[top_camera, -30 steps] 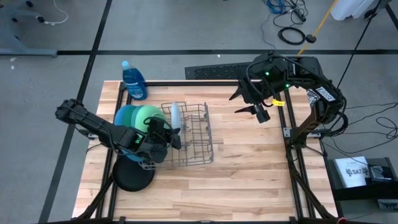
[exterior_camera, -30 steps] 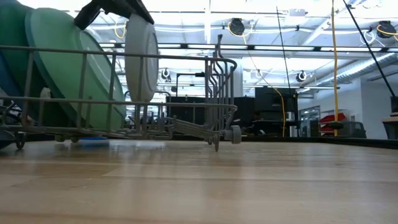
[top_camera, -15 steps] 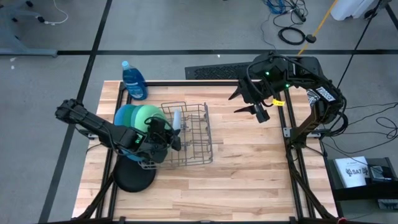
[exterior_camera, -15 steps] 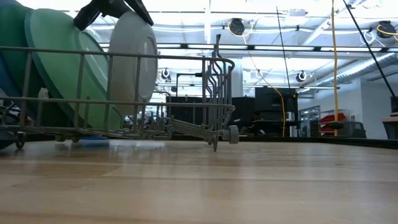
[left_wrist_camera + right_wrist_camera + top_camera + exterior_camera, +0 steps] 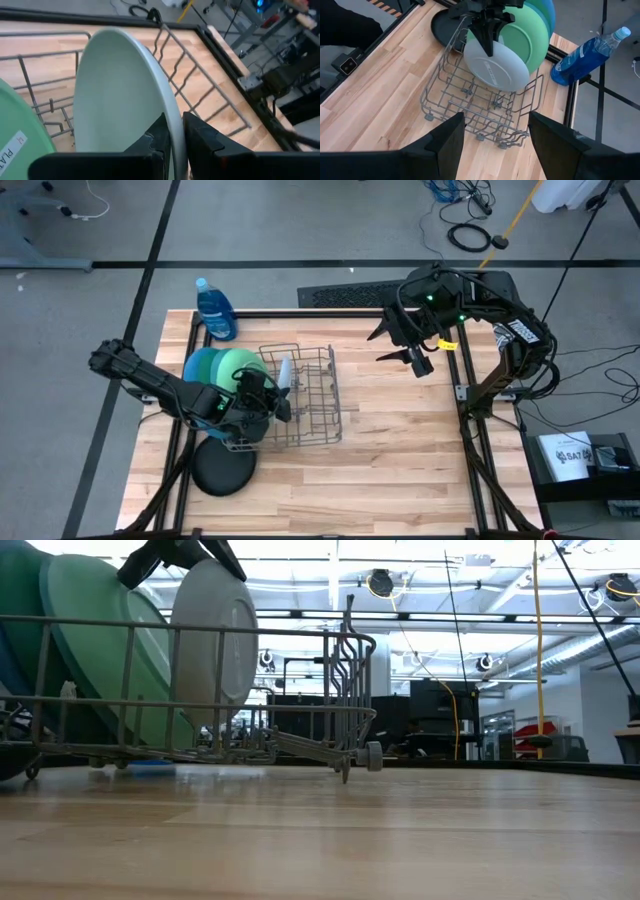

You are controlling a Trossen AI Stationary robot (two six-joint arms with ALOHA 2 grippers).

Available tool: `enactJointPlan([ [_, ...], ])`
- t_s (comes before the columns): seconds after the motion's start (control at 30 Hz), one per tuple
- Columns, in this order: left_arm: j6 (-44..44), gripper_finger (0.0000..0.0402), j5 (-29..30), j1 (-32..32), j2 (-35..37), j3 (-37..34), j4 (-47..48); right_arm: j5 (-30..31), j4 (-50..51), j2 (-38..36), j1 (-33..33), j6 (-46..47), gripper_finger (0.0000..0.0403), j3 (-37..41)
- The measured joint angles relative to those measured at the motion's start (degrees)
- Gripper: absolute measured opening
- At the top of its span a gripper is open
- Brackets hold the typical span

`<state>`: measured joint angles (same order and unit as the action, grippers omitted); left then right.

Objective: Sort dishes
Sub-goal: Put the gray plate into the gray dish rack

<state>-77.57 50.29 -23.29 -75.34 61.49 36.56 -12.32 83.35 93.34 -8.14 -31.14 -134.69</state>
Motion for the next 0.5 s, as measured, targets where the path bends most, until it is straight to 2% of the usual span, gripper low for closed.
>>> enactJointPlan([
  [0.13, -1.67, 0.0050, 3.51, 0.02, 0.32, 0.00, 0.02, 0.01, 0.02, 0.02, 0.00, 0.16, 0.0212, 0.00],
  [0.5, -3.09, 0.0050, 5.54, 0.44, 0.43, 0.00, -0.90, -0.01, 0.04, 0.02, 0.02, -0.04, 0.0212, 0.02],
])
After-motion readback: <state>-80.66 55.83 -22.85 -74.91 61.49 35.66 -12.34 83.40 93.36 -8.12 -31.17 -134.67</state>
